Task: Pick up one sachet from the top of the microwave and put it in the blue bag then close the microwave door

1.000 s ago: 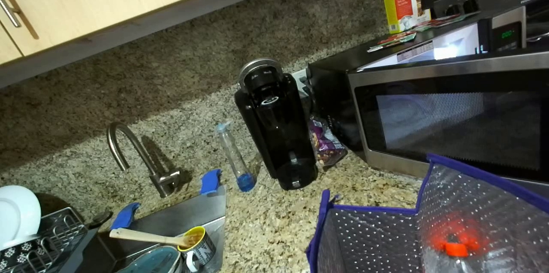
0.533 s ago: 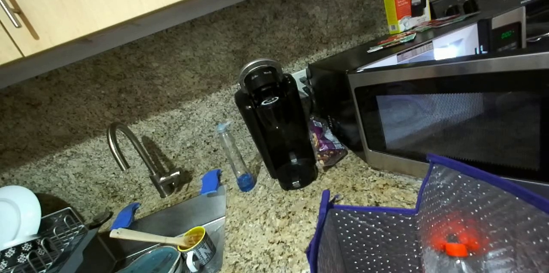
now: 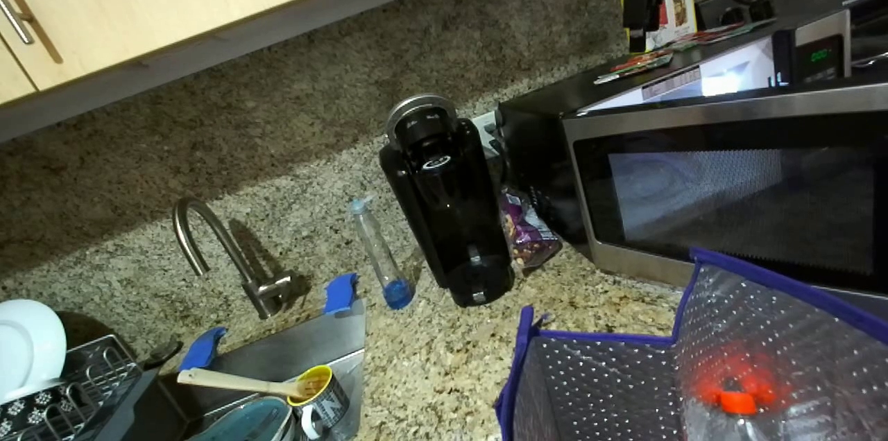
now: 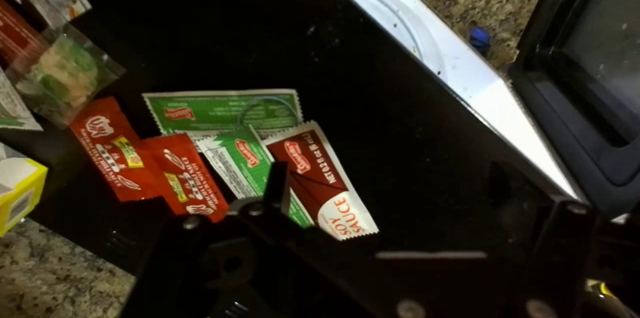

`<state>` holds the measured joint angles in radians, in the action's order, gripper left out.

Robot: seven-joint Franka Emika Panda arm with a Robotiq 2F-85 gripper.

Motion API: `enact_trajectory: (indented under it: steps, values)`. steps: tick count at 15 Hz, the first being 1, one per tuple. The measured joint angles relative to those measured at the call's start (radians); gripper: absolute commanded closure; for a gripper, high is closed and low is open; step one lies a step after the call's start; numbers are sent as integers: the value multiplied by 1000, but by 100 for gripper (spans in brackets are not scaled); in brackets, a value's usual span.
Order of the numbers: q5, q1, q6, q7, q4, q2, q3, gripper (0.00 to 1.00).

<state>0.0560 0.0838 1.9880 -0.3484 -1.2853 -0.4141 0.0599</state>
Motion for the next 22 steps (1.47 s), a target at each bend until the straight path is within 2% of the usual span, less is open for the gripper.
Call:
enact_trajectory:
  steps: [6, 20, 21, 22]
  values:
    - [49, -6, 18, 83, 3, -42, 10, 0]
    - [49, -37, 19, 83, 119, -146, -8, 0]
    - [49, -41, 18, 83, 135, -155, -11, 25]
    - [49, -43, 15, 82, 154, -166, -13, 26]
